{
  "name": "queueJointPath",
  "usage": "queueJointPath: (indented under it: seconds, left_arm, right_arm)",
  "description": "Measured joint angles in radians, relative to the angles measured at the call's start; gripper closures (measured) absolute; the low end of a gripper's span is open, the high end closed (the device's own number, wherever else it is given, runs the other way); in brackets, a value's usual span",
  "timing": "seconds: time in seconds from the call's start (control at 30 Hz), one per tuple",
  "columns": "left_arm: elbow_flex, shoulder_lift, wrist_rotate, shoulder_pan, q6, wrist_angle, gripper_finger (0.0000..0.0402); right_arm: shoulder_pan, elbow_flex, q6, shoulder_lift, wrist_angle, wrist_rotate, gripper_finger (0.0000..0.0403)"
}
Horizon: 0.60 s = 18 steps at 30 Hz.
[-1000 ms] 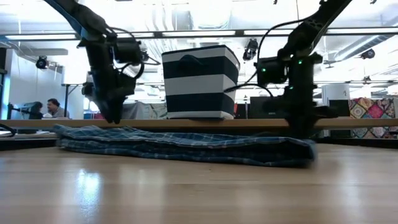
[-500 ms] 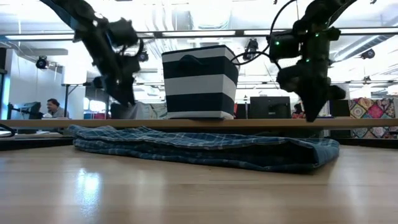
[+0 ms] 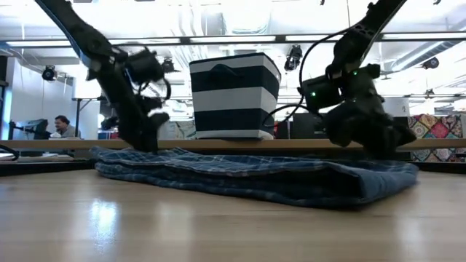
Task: Fold Laundry from Bin
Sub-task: Fold the blue patterned pants
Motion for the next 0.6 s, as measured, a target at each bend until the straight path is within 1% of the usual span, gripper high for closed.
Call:
queueJointPath:
  seconds: [0.07,0.17,0.23,0.27,0.33,0.37,0.47,0.53,0.6]
  left_arm:
    - [-0.001,0.049,-0.001,0.019,0.029,0.049,0.0237]
    - [0.009,0.131,0.001,0.046,0.049,0.106,0.0237]
    - [0.032,0.177,0.004,0.055,0.049,0.128,0.0237]
    - [0.048,0.190,0.005,0.056,0.050,0.128,0.0237]
    - [0.089,0.200,0.035,0.056,0.069,0.108,0.0237]
    - [0.110,0.191,0.055,0.053,0.080,0.081,0.0237]
    - [0.174,0.135,0.074,0.023,0.094,-0.019,0.0237]
    - [0.199,0.091,0.079,-0.006,0.097,-0.080,0.0237]
    - [0.201,0.063,0.078,-0.032,0.095,-0.091,0.0237]
  right_arm:
    - [0.031,0.000,-0.010,-0.005,-0.040,-0.055,0.0394]
    - [0.095,0.000,-0.010,-0.027,-0.089,-0.171,0.0394]
    - [0.148,0.000,-0.006,-0.046,-0.092,-0.247,0.0394]
    - [0.170,0.000,-0.006,-0.058,-0.091,-0.268,0.0394]
    - [0.202,0.000,0.001,-0.081,-0.089,-0.249,0.0394]
    - [0.210,0.000,0.017,-0.092,-0.086,-0.217,0.0394]
    - [0.209,-0.001,0.053,-0.122,-0.056,-0.121,0.0394]
    - [0.209,-0.001,0.062,-0.129,-0.022,-0.107,0.0394]
    - [0.210,-0.003,0.063,-0.119,0.006,-0.099,0.0394]
